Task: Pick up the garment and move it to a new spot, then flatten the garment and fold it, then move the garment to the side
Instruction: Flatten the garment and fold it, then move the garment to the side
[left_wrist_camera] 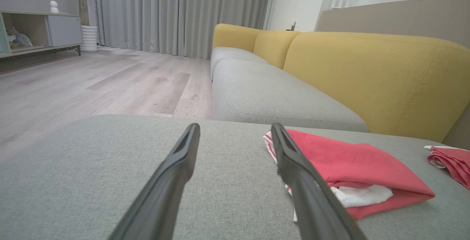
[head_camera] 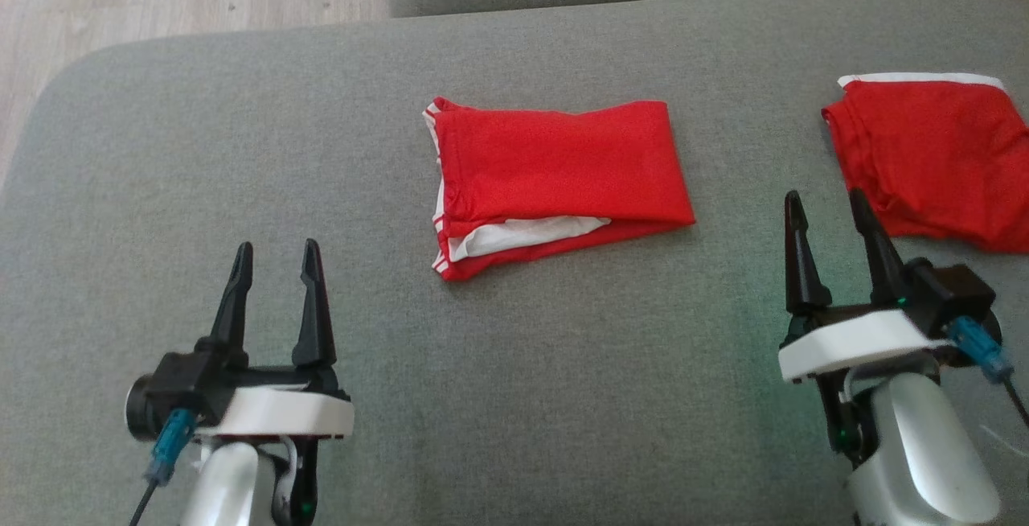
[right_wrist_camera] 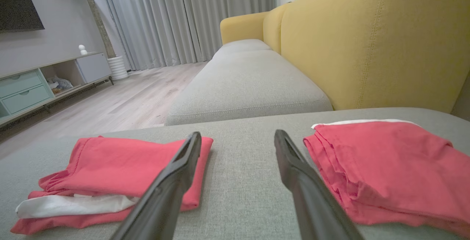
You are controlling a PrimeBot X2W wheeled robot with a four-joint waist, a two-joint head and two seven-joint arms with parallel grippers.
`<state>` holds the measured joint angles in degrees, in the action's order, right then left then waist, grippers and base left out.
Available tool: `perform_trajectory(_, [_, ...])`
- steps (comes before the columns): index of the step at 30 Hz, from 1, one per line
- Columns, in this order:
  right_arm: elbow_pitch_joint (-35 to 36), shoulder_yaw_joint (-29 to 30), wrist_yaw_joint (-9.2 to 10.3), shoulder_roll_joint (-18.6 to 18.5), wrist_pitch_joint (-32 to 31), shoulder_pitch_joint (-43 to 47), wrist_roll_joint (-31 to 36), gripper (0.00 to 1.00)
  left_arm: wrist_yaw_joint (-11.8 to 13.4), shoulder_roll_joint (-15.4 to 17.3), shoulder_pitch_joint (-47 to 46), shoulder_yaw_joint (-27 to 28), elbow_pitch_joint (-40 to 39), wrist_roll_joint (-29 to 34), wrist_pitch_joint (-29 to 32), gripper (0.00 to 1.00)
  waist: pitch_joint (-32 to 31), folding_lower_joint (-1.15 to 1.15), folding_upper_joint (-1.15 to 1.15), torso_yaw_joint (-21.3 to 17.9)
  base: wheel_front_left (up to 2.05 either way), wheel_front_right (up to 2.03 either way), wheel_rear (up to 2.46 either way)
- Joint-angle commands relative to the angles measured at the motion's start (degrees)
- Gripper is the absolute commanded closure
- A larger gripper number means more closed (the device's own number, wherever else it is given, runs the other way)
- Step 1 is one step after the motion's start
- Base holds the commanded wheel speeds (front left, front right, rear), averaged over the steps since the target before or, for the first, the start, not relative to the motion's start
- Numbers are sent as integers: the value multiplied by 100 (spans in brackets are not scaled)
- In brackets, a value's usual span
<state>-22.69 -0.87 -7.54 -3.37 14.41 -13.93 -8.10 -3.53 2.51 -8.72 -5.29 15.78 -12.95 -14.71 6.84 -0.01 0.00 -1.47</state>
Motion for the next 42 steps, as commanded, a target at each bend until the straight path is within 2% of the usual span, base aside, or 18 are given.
perform_trajectory(1, [246,-115,5,49,58,-91,-27,0,11,40,-119,234,-217,48,-29,0,19,1,0,0,0,0,0])
perform_trajectory(8, [323,-133,5,49,59,-183,43,0,1,38,-242,109,-221,20,-29,0,175,1,0,120,0,0,0])
perform_trajectory(16, [-110,15,5,49,-177,-835,18,0,-26,37,-533,-123,-209,-29,-29,0,616,1,0,470,0,0,0])
perform_trajectory(19, [-458,58,5,49,-357,-1207,-25,0,-28,37,-657,-262,-170,-74,-29,0,826,1,0,664,0,0,0])
perform_trajectory(20, [-811,112,5,49,-519,-1442,-331,0,-24,37,-725,-326,-143,-108,-29,0,938,1,0,785,0,0,0])
perform_trajectory(26, [-1907,306,5,49,-798,-2092,-167,0,7,37,-849,-494,-111,-227,-29,0,1168,1,0,1095,0,0,0])
perform_trajectory(32, [-2809,-27,5,49,-1058,-2423,-135,0,45,37,-883,-547,-88,-279,-29,0,1195,1,0,1198,0,0,0])
perform_trajectory(33, [-2937,-90,5,49,-1101,-2457,-118,26,54,37,-889,-554,-81,-283,-29,0,1185,1,0,1199,0,0,0])
perform_trajectory(34, [-3044,-135,5,49,-1113,-2490,-98,92,62,37,-893,-558,-75,-287,-29,0,1167,1,0,1196,0,0,0])
perform_trajectory(35, [-3129,-171,5,49,-1089,-2518,-60,100,70,37,-894,-560,-69,-289,-29,0,1144,1,0,1188,0,0,0])
perform_trajectory(42, [-3360,-347,5,49,-666,-2664,167,100,69,37,-803,-498,-64,-211,-29,0,870,1,0,910,0,0,0])
